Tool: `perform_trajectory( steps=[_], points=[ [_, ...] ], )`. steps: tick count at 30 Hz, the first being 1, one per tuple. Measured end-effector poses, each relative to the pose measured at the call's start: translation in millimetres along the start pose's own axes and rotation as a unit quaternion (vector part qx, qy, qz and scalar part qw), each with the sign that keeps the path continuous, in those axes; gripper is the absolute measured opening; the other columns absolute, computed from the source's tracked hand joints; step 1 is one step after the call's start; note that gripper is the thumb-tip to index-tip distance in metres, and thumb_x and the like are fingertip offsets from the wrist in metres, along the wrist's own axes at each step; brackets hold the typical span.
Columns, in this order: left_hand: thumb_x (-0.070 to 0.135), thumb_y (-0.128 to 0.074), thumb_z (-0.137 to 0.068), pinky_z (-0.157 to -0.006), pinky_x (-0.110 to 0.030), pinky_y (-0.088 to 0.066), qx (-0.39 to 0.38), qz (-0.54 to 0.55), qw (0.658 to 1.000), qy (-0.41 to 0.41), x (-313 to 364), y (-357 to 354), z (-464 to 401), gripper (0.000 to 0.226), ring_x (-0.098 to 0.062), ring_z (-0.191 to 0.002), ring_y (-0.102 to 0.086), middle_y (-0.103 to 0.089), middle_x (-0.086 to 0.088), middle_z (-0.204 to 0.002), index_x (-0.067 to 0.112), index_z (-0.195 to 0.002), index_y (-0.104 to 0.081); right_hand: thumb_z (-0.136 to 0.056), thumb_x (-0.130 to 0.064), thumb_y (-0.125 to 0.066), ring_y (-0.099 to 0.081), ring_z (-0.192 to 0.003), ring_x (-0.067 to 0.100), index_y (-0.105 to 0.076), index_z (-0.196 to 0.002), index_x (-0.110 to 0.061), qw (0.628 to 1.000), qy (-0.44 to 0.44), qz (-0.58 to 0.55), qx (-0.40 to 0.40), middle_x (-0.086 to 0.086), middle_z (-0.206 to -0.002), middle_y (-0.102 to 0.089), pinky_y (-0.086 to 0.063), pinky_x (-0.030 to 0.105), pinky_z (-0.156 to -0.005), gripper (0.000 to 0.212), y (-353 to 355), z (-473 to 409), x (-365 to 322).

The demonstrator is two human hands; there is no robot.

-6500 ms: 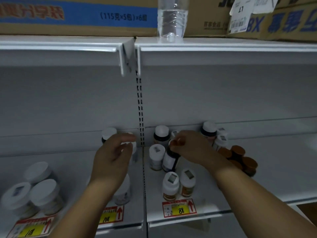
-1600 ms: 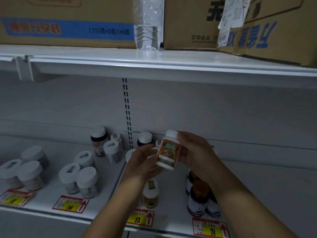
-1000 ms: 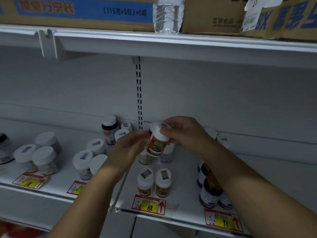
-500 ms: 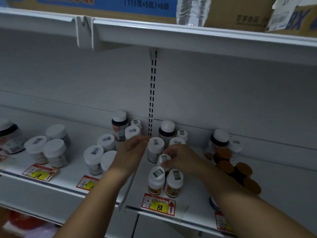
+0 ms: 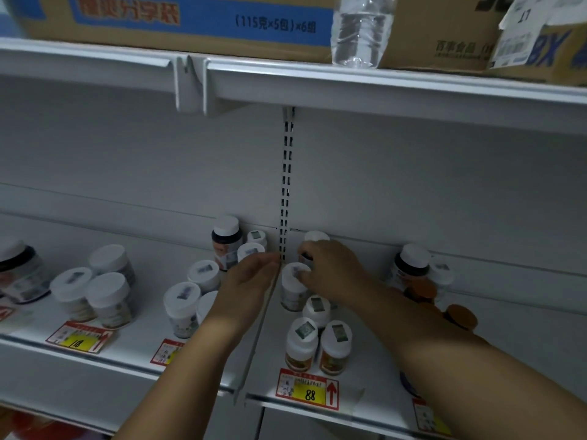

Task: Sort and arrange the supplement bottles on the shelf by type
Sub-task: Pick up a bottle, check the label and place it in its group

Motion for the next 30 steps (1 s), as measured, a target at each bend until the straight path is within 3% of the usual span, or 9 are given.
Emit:
perform_trajectory(
  steps=[5, 8, 11, 14, 16, 18, 21, 24, 30],
  points=[
    [0.017, -0.057, -0.09, -0.098, -0.038, -0.046, 0.002, 0.002, 1.0, 0.0, 0.8, 6.6, 1.6, 0.026, -0.016, -0.104, -0.062, -0.069, 0.006, -0.103, 0.036, -0.081, -0.071, -0.082, -0.027, -0.065, -0.058, -0.105, 0.026, -0.057, -0.116, -0.012, 0.991, -0.035, 0.033, -0.121, 0.01, -0.116, -0.062, -0.044, 0.031, -0.086, 0.038, -37.3, -4.6, 1.4],
    [0.016, -0.055, -0.09, -0.093, -0.029, -0.047, -0.003, -0.007, 1.0, -0.011, 4.2, 9.9, 6.1, 0.024, -0.014, -0.102, -0.062, -0.07, 0.004, -0.101, 0.033, -0.085, -0.07, -0.081, -0.029, -0.065, -0.058, -0.105, 0.025, -0.059, -0.116, -0.014, 0.994, -0.038, 0.007, -0.098, 0.008, -0.118, -0.062, -0.042, 0.027, -0.085, 0.039, -34.1, -5.9, -1.6],
    [0.012, -0.055, -0.09, -0.071, -0.003, -0.044, -0.006, -0.02, 0.999, -0.045, 15.4, 15.1, 14.5, 0.037, 0.01, -0.085, -0.062, -0.072, 0.019, -0.086, 0.041, -0.074, -0.071, -0.073, -0.041, -0.07, -0.064, -0.086, 0.017, -0.067, -0.1, -0.023, 0.988, -0.077, -0.131, 0.019, 0.001, -0.098, -0.069, -0.047, 0.025, -0.074, 0.032, 1.3, -2.4, 5.2],
    [0.015, -0.064, -0.085, -0.079, -0.011, -0.045, -0.017, -0.013, 0.999, -0.044, 14.2, 10.8, 27.2, 0.028, 0.005, -0.099, -0.06, -0.068, 0.02, -0.101, 0.042, -0.092, -0.066, -0.074, -0.044, -0.069, -0.063, -0.069, 0.006, -0.068, -0.081, -0.028, 0.93, -0.103, -0.332, 0.116, -0.011, -0.075, -0.068, -0.046, 0.023, -0.06, 0.017, 34.4, 16.1, 15.9],
    [0.017, -0.074, -0.075, -0.087, -0.021, -0.047, -0.031, -0.006, 0.999, -0.029, 10.1, 3.1, 35.5, 0.043, -0.002, -0.108, -0.056, -0.06, 0.018, -0.113, 0.038, -0.107, -0.055, -0.074, -0.038, -0.07, -0.067, -0.072, 0.011, -0.069, -0.073, -0.027, 0.88, -0.107, -0.453, 0.093, -0.007, -0.073, -0.071, -0.053, 0.026, -0.062, 0.011, 34.0, 29.4, 13.4],
    [0.025, -0.081, -0.063, -0.08, -0.021, -0.052, -0.058, -0.004, 0.998, -0.035, 14.4, -8.0, 45.5, 0.058, -0.003, -0.104, -0.061, -0.064, 0.014, -0.109, 0.038, -0.112, -0.053, -0.076, -0.036, -0.069, -0.07, -0.08, 0.018, -0.072, -0.079, -0.022, 0.837, -0.101, -0.536, 0.044, -0.001, -0.082, -0.074, -0.056, 0.025, -0.065, 0.014, 27.2, 42.4, 4.5],
    [0.031, -0.078, -0.059, -0.071, -0.017, -0.053, -0.101, 0.012, 0.992, -0.07, 25.2, -23.6, 63.8, 0.062, -0.007, -0.094, -0.067, -0.069, 0.012, -0.106, 0.036, -0.115, -0.053, -0.082, -0.034, -0.064, -0.07, -0.086, 0.017, -0.071, -0.094, -0.02, 0.807, -0.076, -0.586, 0.015, 0.001, -0.092, -0.074, -0.056, 0.026, -0.068, 0.02, 26.4, 61.1, -1.3],
    [0.034, -0.076, -0.062, -0.075, -0.019, -0.053, -0.099, -0.006, 0.992, -0.083, 32.4, -28.8, 78.4, 0.057, -0.008, -0.097, -0.066, -0.069, 0.013, -0.107, 0.04, -0.114, -0.054, -0.08, -0.032, -0.064, -0.069, -0.09, 0.019, -0.073, -0.09, -0.023, 0.776, -0.068, -0.626, 0.015, 0.002, -0.093, -0.073, -0.057, 0.032, -0.073, 0.015, 29.0, 73.1, 1.1],
    [0.033, -0.078, -0.063, -0.076, -0.019, -0.052, -0.052, -0.01, 0.997, -0.057, 37.1, -28.7, 104.8, 0.059, -0.009, -0.102, -0.064, -0.068, 0.011, -0.109, 0.036, -0.116, -0.055, -0.069, -0.037, -0.066, -0.071, -0.078, 0.011, -0.074, -0.079, -0.032, 0.746, -0.046, -0.664, -0.015, -0.006, -0.083, -0.075, -0.053, 0.02, -0.058, 0.014, 31.6, 89.3, -5.0]
  ],
)
Point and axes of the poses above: each hand's wrist, its own z-axis away from the middle knuckle, its own y-axis out of the back of the hand, x = y × z, the point moved 8 cm from there along -z, towards the middle knuckle
